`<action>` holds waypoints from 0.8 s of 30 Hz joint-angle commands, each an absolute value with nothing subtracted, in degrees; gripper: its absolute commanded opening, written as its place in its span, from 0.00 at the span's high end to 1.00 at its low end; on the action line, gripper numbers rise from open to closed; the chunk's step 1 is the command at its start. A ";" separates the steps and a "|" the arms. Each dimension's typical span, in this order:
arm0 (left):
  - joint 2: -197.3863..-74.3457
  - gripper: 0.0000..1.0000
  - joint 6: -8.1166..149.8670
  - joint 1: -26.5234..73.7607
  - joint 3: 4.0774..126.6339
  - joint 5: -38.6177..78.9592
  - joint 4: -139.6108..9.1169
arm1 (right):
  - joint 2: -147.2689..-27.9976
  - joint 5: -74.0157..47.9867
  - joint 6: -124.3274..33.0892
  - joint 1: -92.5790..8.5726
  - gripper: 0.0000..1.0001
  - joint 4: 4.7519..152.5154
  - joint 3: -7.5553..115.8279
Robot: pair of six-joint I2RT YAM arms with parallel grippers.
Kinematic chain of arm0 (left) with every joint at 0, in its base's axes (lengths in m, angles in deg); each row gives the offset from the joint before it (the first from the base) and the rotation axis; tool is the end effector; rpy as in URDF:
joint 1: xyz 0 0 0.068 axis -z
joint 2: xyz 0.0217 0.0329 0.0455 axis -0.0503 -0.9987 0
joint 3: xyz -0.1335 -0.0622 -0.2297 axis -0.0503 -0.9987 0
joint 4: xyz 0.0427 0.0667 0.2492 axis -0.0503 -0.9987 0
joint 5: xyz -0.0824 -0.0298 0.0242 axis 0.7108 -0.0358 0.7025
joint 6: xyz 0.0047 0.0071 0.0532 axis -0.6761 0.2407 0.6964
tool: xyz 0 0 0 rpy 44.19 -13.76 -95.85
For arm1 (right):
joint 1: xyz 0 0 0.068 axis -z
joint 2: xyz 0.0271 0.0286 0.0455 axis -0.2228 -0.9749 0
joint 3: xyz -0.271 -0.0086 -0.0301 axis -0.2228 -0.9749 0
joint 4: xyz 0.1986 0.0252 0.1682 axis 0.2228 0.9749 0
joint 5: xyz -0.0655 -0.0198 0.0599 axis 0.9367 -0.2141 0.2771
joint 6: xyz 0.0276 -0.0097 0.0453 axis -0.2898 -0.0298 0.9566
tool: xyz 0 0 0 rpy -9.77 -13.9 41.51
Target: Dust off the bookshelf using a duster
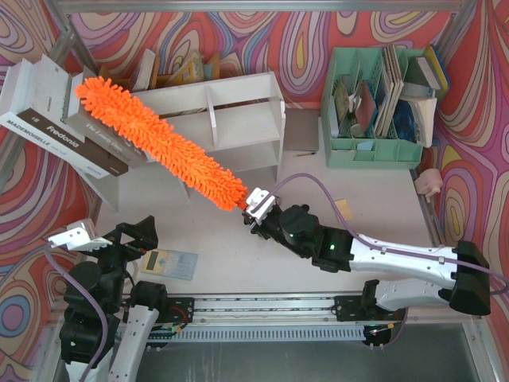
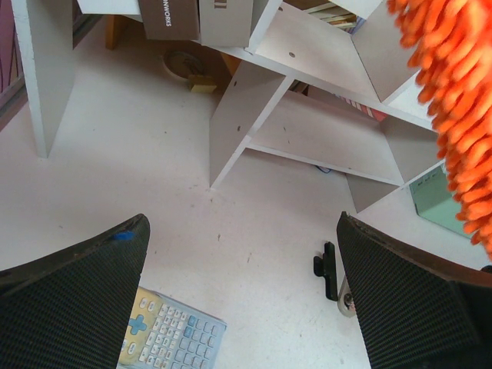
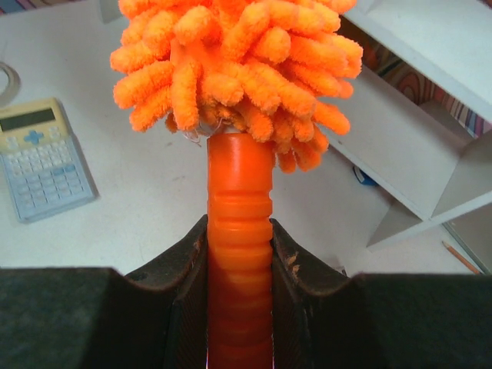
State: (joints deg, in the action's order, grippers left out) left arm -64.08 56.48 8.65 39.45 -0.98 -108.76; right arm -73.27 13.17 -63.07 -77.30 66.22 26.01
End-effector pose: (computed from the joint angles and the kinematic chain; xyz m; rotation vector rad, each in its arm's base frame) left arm 0.0062 0.0068 0.3427 -0.3723 1.5148 -0.3432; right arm 0.1283 0.2421 0.3183 -0.8393 1.4914 0.4266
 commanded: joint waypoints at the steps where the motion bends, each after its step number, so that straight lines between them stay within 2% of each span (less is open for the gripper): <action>1: -63.98 0.01 56.18 8.28 38.80 -0.47 -106.90 | -75.69 12.60 -60.75 -77.04 1.00 61.00 31.34; 9: -63.83 0.01 56.09 8.28 38.80 -0.49 -106.90 | -79.94 16.33 -58.29 -76.75 1.00 58.98 29.92; 24: -63.27 0.02 56.09 8.28 38.72 -0.57 -106.89 | -75.12 11.79 -54.75 -76.43 1.00 59.75 30.51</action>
State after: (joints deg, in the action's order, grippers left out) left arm -64.06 56.48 8.65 39.42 -0.98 -108.76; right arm -77.27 12.87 -57.56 -76.40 64.17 29.40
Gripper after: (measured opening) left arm 0.986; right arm 0.336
